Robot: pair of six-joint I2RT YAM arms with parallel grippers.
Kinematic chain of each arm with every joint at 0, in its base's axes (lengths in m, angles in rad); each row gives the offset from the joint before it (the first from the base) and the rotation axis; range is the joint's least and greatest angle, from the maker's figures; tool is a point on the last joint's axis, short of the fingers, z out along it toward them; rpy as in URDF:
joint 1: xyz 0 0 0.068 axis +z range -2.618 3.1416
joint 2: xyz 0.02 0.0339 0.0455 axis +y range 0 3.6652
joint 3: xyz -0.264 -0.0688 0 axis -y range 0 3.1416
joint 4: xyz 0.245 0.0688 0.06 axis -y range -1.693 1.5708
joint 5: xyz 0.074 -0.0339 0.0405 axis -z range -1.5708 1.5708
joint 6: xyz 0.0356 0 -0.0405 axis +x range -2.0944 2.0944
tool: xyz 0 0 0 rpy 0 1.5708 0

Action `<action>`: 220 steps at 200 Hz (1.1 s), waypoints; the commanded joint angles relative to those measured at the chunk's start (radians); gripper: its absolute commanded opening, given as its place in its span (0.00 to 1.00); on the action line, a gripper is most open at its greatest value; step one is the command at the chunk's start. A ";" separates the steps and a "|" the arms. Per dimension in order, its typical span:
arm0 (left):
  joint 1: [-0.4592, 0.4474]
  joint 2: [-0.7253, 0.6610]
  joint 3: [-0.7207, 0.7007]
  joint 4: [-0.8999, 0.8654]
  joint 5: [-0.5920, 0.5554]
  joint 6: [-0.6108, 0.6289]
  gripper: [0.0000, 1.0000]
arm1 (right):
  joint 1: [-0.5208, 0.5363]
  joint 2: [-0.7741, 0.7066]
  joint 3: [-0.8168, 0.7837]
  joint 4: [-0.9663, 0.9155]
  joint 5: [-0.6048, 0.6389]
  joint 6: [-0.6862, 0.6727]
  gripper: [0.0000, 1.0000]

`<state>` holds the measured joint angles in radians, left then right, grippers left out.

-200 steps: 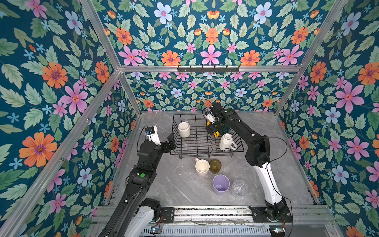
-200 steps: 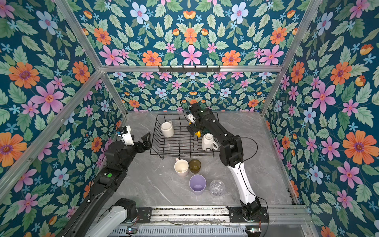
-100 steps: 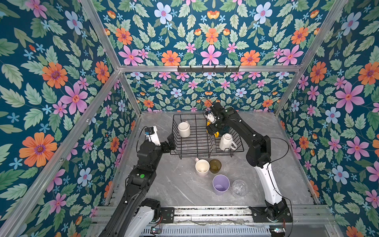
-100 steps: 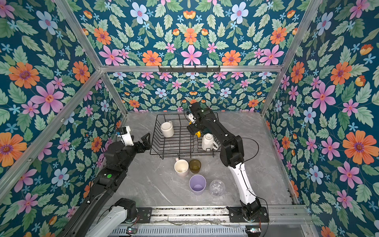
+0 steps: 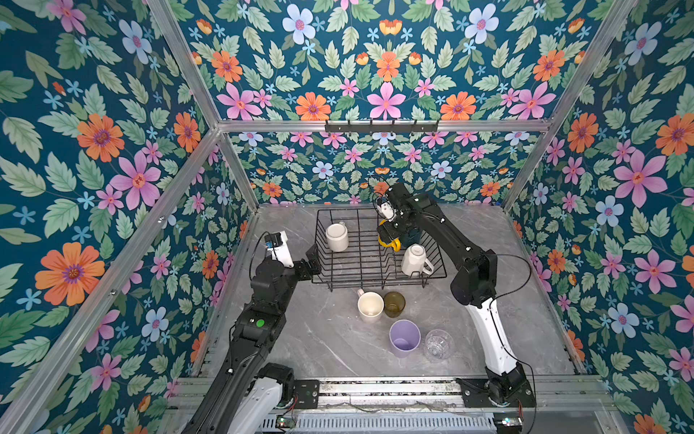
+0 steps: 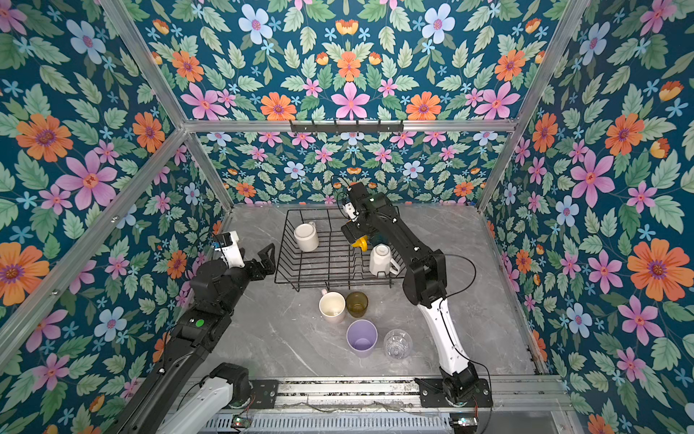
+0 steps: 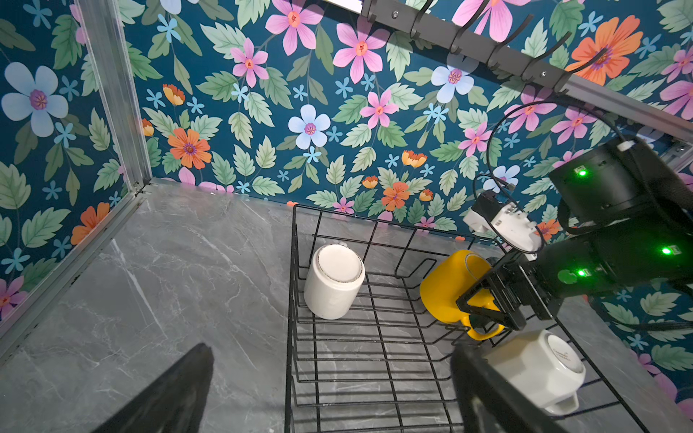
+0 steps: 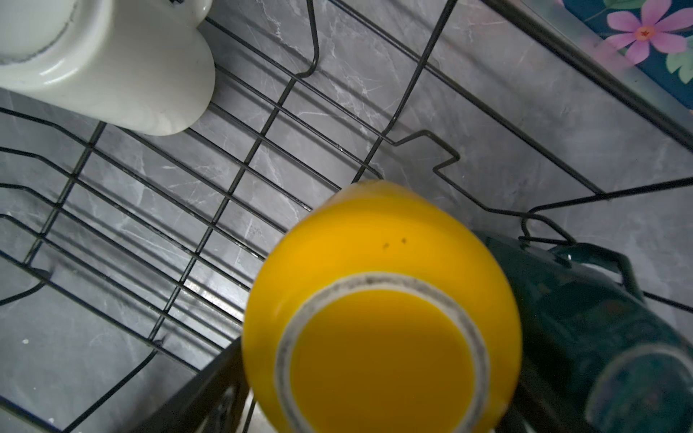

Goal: Load cups into a dish rack
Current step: Place the cup upside down at the dish rack.

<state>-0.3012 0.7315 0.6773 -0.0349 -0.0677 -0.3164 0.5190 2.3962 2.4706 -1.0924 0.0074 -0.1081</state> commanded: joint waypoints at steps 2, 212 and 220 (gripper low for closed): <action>0.001 -0.003 -0.001 0.013 -0.006 -0.009 1.00 | 0.001 0.015 0.022 -0.004 -0.004 0.031 0.92; 0.002 0.003 0.004 0.018 -0.008 -0.006 0.99 | 0.012 0.054 0.069 0.043 0.072 0.020 0.81; 0.003 0.003 0.005 0.018 -0.009 -0.004 1.00 | 0.013 0.056 0.071 0.044 0.072 0.021 0.83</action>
<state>-0.3000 0.7353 0.6773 -0.0349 -0.0746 -0.3164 0.5301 2.4466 2.5278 -1.0817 0.0666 -0.0826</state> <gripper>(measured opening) 0.995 0.819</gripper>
